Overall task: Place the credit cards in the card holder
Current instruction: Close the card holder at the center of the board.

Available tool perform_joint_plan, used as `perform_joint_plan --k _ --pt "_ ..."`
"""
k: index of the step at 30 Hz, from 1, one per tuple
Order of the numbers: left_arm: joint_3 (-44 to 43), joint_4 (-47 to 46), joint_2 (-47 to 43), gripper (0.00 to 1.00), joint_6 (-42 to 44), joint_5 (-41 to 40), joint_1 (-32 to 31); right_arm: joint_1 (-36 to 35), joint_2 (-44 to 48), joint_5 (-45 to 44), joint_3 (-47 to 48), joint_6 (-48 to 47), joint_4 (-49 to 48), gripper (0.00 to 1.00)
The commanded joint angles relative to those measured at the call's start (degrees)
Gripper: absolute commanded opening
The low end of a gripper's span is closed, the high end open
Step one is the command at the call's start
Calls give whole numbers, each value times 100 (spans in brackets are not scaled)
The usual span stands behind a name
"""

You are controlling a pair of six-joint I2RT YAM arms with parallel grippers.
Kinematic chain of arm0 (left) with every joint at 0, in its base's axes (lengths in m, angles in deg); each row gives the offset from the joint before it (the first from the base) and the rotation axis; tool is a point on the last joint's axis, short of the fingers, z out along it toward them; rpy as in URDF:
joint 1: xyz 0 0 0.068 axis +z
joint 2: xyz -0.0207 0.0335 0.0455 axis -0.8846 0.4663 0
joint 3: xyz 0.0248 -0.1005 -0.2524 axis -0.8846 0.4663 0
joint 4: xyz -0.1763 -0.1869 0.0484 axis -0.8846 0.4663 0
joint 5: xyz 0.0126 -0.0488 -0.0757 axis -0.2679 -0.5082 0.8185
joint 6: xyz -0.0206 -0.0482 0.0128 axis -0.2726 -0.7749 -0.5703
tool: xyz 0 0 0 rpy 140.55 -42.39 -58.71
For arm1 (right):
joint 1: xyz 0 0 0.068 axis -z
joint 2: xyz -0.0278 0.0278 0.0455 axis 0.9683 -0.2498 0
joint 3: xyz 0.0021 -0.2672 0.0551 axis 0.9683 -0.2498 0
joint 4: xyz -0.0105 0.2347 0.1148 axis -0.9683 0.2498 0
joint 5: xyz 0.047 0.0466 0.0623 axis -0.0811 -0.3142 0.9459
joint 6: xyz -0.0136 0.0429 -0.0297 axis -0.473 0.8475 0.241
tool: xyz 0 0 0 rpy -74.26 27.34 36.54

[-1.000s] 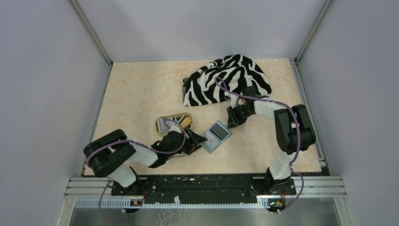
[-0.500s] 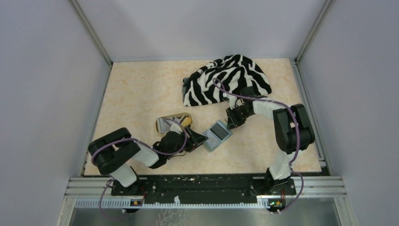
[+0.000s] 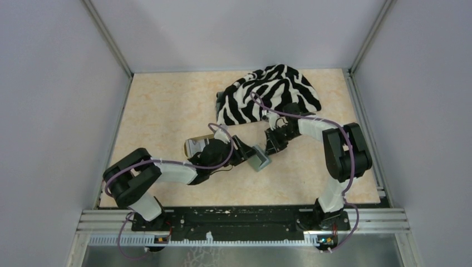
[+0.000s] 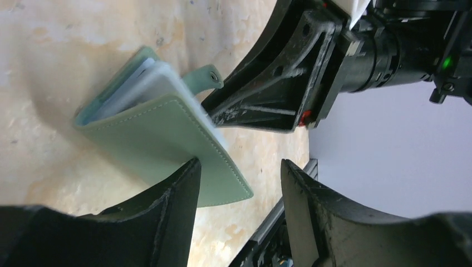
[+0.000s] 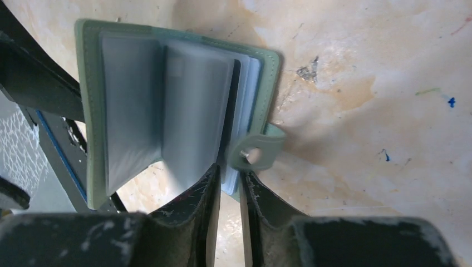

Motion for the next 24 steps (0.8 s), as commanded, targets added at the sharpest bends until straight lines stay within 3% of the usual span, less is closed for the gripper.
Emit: perform_joint_plan --k 1,7,9,14,24 --pt "-564 1126 93 62 526 84 -25 -63 212 403 354 -216 200 24" --pt "-932 1421 459 61 708 116 -25 103 772 4 277 -327 116 47" --pt "-1053 1491 597 54 793 103 -25 136 982 -138 192 -349 13 50" --pt "-1348 1737 820 46 991 53 -25 148 1223 -343 59 -365 -250 51" --pt "-1553 2112 1197 32 1007 64 -16 -118 804 -814 94 -353 -363 49"
